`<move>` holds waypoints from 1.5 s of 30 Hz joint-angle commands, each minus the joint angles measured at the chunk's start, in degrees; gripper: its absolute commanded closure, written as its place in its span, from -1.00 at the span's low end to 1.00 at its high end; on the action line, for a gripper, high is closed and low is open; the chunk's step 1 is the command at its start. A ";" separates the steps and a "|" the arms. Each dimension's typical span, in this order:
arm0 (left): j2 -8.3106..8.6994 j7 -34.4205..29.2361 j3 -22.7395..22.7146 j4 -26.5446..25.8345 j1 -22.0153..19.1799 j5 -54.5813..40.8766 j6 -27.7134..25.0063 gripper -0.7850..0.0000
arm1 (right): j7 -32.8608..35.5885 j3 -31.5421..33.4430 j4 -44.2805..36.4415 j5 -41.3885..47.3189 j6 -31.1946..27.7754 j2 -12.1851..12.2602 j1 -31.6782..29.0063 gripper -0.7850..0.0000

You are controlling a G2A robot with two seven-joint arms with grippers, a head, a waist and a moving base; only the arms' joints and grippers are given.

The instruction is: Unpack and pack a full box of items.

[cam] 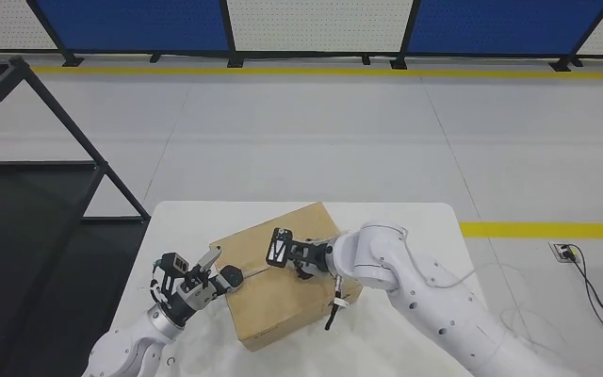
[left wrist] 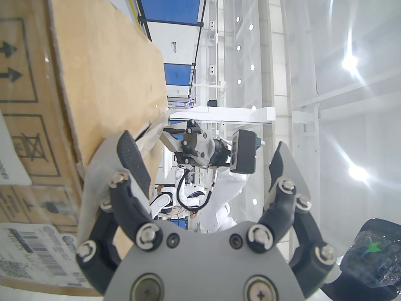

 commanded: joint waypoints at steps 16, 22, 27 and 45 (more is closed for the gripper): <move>-0.16 0.04 0.48 0.85 -0.50 -0.15 -0.21 -1.00 | -5.98 -1.05 1.34 1.20 -0.26 -1.82 -1.72 1.00; -0.19 -0.07 0.56 0.94 -0.67 -0.12 -0.19 -1.00 | -6.08 -1.99 5.01 1.22 1.37 -3.11 -0.88 1.00; -0.24 -0.10 0.81 1.08 -0.92 -0.19 -0.12 -1.00 | -6.29 -0.62 7.38 3.67 2.90 -3.56 -0.84 1.00; -0.38 -0.01 1.35 1.21 -1.45 0.05 0.21 -1.00 | -8.29 2.16 9.62 6.92 1.85 -4.35 -2.03 1.00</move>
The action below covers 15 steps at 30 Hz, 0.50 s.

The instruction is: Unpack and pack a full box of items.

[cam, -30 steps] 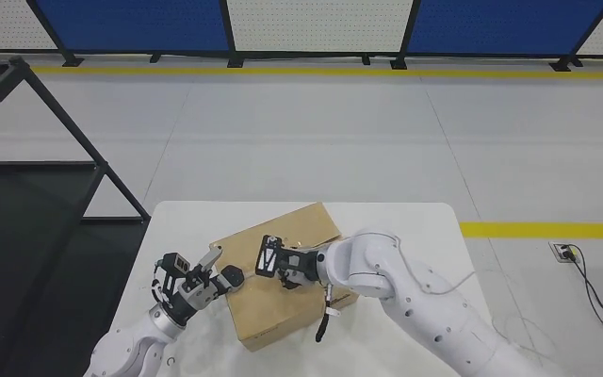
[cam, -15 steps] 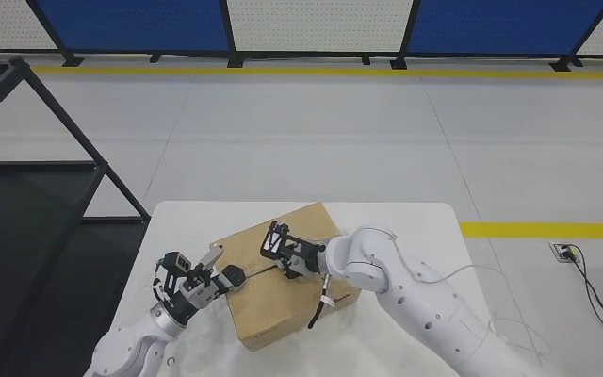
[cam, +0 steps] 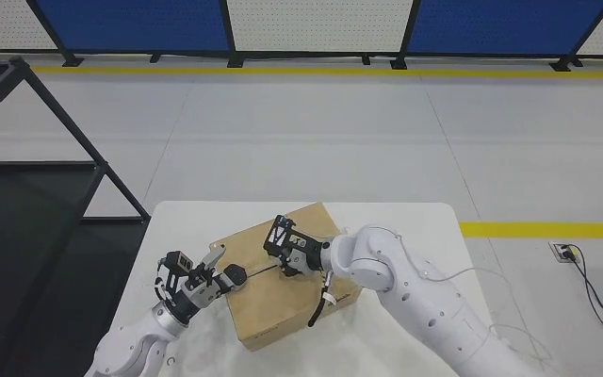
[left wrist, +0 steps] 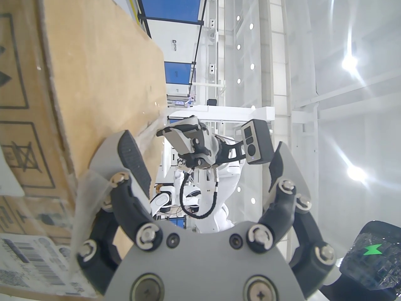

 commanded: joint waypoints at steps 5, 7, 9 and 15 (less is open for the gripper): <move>-0.02 -0.04 -0.01 0.01 -0.05 0.01 0.10 -1.00 | 0.10 -0.03 2.43 0.47 1.92 -0.72 0.33 1.00; -0.01 -0.15 -0.01 0.00 -0.04 0.02 0.21 -1.00 | 0.12 0.23 2.97 0.38 2.54 -0.83 0.36 1.00; -0.02 -0.23 0.02 0.10 -0.01 0.01 0.25 -1.00 | -0.16 0.57 3.20 0.35 2.84 -0.88 0.21 1.00; -0.03 -0.33 0.06 0.14 -0.04 0.11 0.29 -1.00 | 0.77 1.98 3.24 -0.32 4.42 -0.72 -0.28 1.00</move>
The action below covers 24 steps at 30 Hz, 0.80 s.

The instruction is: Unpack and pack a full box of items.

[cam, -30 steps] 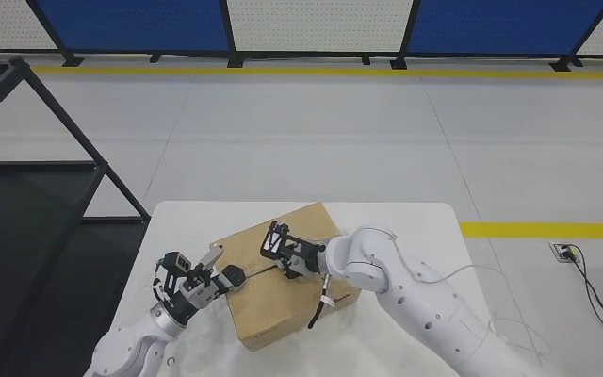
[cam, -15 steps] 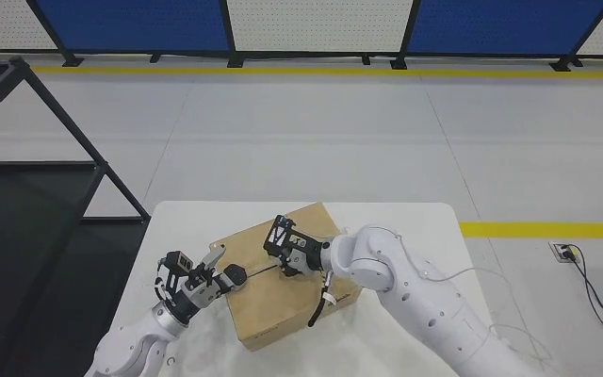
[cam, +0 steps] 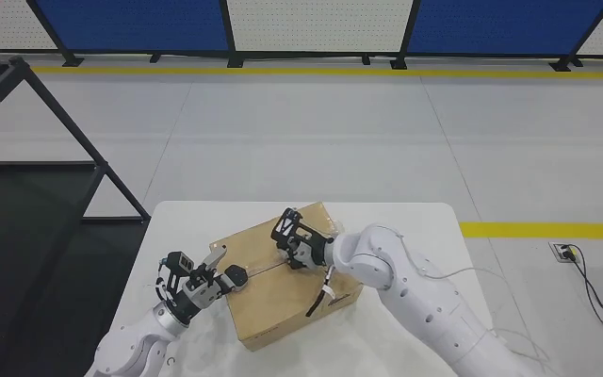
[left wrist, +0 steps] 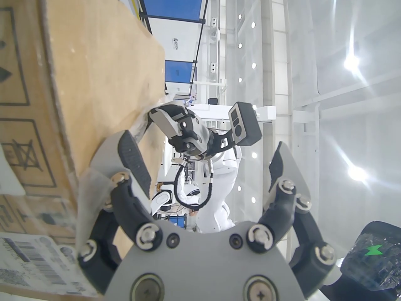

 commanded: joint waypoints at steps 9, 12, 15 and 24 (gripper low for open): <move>-0.01 -0.16 -0.13 -0.08 0.12 -0.08 -0.13 -1.00 | 0.18 4.45 -2.67 -2.24 1.91 1.34 -2.13 1.00; -0.01 -0.18 -0.17 -0.15 0.22 -0.07 -0.15 -1.00 | 0.58 6.38 -4.16 -3.37 2.93 2.03 -3.33 1.00; -0.01 -0.15 -0.20 -0.23 0.31 0.00 -0.30 -1.00 | 1.15 8.46 -5.78 -4.65 3.99 2.77 -4.61 1.00; -0.01 -0.04 -0.32 -0.46 0.47 0.21 -0.31 -1.00 | 3.45 14.29 -11.50 -8.80 7.74 4.80 -9.15 1.00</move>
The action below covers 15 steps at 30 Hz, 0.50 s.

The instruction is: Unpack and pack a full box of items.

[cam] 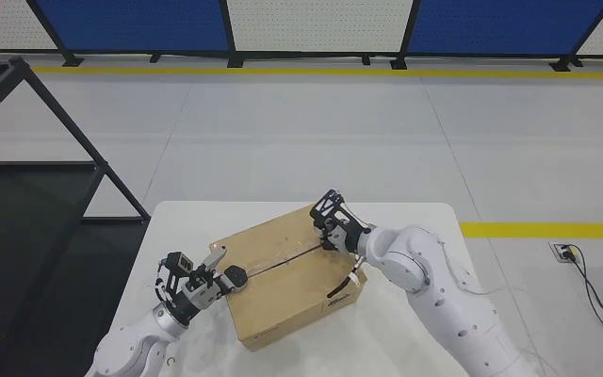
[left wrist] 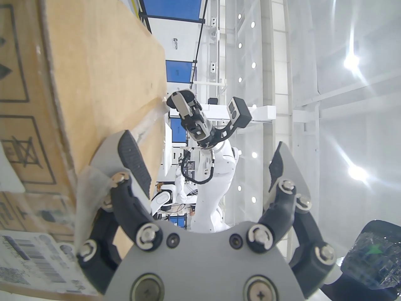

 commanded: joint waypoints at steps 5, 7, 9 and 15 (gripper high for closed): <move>-0.02 0.15 -0.03 -0.10 0.10 -0.03 -0.04 -1.00 | 1.74 1.60 -1.40 -1.33 1.06 0.54 -1.72 1.00; -0.02 0.15 -0.06 -0.13 0.13 -0.03 -0.04 -1.00 | 1.71 2.02 -1.42 -1.35 0.99 0.65 -2.10 1.00; -0.02 0.25 -0.11 -0.17 0.20 -0.10 -0.06 -1.00 | 1.40 2.64 -1.45 -1.51 1.29 0.78 -2.49 1.00; 0.02 0.22 -0.41 -0.35 0.31 0.10 -0.11 -1.00 | -2.60 3.87 -4.54 -3.13 -1.07 1.23 -4.12 1.00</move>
